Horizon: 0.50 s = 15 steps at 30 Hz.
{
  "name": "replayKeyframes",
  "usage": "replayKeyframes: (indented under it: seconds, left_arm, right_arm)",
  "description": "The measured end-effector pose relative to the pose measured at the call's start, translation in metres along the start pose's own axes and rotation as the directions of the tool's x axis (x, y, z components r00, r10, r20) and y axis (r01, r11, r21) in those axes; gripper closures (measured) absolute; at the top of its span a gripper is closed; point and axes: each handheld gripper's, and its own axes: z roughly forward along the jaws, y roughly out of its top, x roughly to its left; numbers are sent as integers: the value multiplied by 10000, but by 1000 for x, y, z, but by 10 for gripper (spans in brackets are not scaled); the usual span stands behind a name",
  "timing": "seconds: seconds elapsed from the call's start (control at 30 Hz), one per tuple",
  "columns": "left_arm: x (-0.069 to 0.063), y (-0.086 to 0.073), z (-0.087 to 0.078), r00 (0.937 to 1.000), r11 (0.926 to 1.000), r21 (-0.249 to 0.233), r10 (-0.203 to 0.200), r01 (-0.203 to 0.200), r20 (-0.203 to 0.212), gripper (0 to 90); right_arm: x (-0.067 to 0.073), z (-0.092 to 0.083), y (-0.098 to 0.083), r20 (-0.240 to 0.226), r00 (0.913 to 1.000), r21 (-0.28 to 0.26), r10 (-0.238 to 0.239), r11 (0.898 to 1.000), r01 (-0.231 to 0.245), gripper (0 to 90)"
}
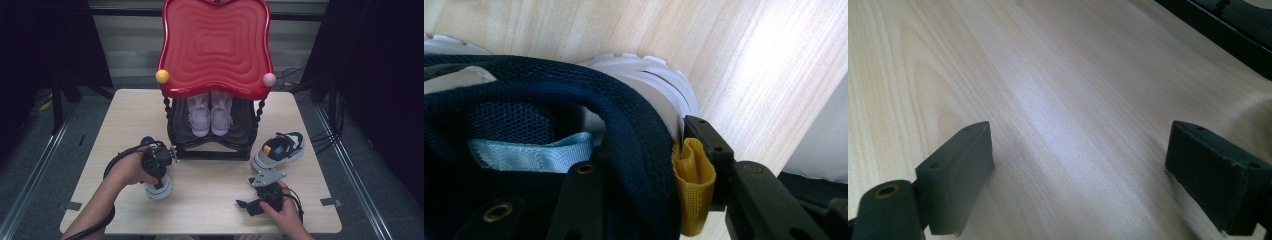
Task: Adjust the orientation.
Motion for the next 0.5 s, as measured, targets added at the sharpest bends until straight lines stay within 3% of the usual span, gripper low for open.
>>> replayKeyframes:
  seconds: [0.3, 0.5]
  left_arm:
    - [0, 0, 1, 9998, 9998, 153, 149, -152, 152, 679]
    - [-3, -1, 2, 9995, 9992, 268, 308, -309, 12, 706]
  right_arm:
    - [0, 0, 0, 18, 10000, 19, 27, 10000, -27, 112]
    - [0, 0, 0, 13, 10000, 18, 25, 10000, -25, 112]
